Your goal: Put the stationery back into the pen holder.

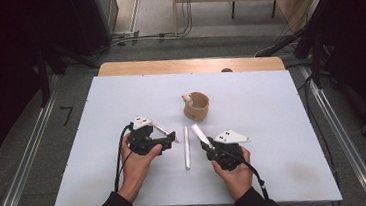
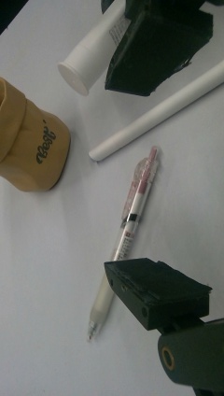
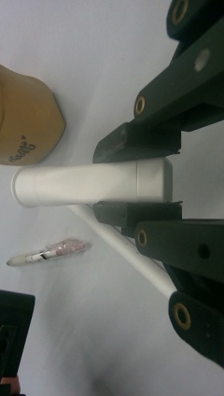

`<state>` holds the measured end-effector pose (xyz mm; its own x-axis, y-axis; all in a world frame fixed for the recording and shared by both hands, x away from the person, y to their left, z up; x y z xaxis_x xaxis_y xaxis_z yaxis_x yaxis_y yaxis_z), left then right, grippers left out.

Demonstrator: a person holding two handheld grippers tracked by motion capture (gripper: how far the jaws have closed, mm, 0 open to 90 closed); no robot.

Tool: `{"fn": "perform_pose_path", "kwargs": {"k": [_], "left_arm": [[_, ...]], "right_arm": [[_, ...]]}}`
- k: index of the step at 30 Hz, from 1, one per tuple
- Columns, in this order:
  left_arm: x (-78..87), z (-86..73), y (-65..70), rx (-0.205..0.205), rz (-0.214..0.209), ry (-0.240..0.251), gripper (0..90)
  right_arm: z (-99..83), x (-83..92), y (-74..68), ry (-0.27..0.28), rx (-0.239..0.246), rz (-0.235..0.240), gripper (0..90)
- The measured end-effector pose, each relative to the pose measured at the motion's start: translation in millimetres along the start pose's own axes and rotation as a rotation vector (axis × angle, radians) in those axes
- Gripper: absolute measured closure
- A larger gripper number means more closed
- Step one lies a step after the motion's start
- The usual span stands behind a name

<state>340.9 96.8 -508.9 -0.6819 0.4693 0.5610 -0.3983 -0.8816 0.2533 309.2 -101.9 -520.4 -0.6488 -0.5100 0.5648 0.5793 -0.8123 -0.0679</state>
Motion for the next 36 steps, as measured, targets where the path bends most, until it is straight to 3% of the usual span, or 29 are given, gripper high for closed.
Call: {"fn": "perform_pose_path", "kwargs": {"k": [15,18,23,36], "left_arm": [[-11.7,7.8,24.1,0.011,-0.094,-0.009,13.7],[-14.5,8.6,28.6,0.024,-0.118,-0.019,14.4],[-18.5,9.9,30.8,0.082,-0.163,-0.032,15.3],[-20.3,15.0,41.0,0.105,-0.228,-0.032,18.9]], "right_arm": [[6.6,0.5,-4.8,0.032,0.023,0.020,69.3],[7.4,0.6,-6.8,0.036,0.027,0.027,69.3],[9.3,-0.1,-12.1,0.061,0.039,0.059,69.3],[9.7,-1.8,-20.0,0.063,0.046,0.091,69.3]]}}
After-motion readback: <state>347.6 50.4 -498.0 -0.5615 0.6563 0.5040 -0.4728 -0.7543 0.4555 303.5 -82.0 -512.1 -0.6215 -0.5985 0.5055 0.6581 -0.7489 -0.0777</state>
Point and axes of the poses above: each handheld gripper's, and its own axes: x roughly backward along the jaws, z roughly out of its top, y roughly to its right, the point moved 6 cm from there along -x, roughly forward along the jaws, and after that the axes turned 1 degree about y, right-handed, at the moved point
